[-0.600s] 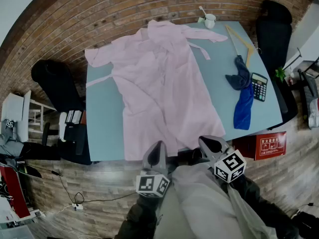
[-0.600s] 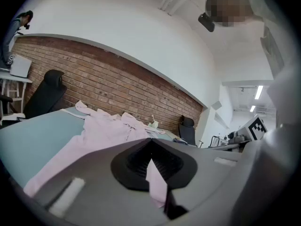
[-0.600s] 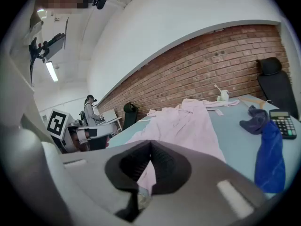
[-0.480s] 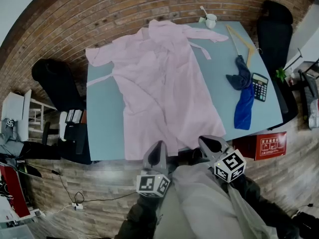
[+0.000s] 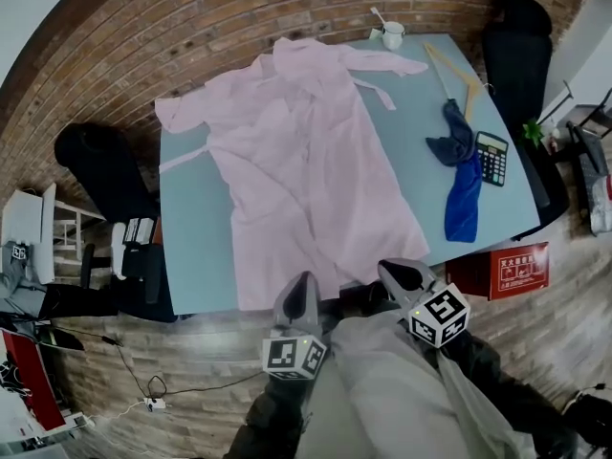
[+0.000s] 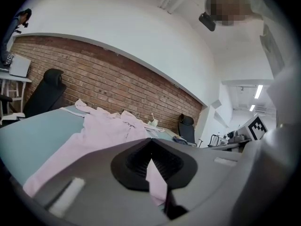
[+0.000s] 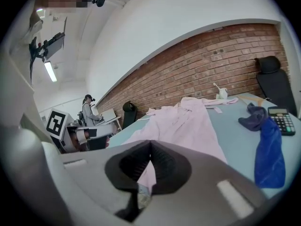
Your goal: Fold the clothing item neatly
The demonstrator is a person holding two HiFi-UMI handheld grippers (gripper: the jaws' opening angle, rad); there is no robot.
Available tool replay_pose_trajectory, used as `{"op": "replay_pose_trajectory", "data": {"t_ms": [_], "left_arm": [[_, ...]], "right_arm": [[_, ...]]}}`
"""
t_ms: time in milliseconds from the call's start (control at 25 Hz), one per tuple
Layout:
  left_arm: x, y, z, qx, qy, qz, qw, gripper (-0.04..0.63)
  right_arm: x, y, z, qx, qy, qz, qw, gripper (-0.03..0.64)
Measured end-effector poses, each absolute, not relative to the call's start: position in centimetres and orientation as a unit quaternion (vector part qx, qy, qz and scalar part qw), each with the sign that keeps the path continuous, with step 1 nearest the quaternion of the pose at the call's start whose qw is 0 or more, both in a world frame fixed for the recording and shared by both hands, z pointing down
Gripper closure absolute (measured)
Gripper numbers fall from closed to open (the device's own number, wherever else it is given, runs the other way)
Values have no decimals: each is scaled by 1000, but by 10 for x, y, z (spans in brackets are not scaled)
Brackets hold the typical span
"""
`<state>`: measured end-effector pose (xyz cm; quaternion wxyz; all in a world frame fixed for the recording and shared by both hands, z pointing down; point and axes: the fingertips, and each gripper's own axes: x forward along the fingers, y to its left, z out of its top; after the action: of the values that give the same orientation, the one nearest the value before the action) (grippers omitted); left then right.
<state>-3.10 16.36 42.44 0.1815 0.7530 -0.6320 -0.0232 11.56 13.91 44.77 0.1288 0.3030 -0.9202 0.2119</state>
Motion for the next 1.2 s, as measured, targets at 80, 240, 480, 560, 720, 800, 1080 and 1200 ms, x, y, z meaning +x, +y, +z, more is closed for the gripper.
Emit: {"op": "replay_pose_trajectory", "data": {"t_ms": [80,240,480,560,720,800,1080,1200], "left_arm": [[-32,165,424,752,-634,-22,180,588],[-37,161,419,753,-637,-17,168,588],[-55,158,408,756,-640,-7,138,588],[-63,154,402,760,-637,-3,127,588],[-81,142,392,779,-616,8,112,586],[-92,135,388,792,-602,22,98,584],[-126,97,368,812,-577,11,87,577],[-127,59,356,824,-562,24,62,576]], "right_arm": [[119,138,445,312,-918,217,114,617],[122,126,428,335,-922,175,91,617],[107,120,420,343,-929,89,110,617],[97,116,419,345,-928,82,113,617],[69,107,411,369,-917,76,129,617],[49,102,400,379,-914,66,130,617],[-24,88,371,372,-916,14,150,591],[-24,63,368,383,-908,-14,169,591]]}}
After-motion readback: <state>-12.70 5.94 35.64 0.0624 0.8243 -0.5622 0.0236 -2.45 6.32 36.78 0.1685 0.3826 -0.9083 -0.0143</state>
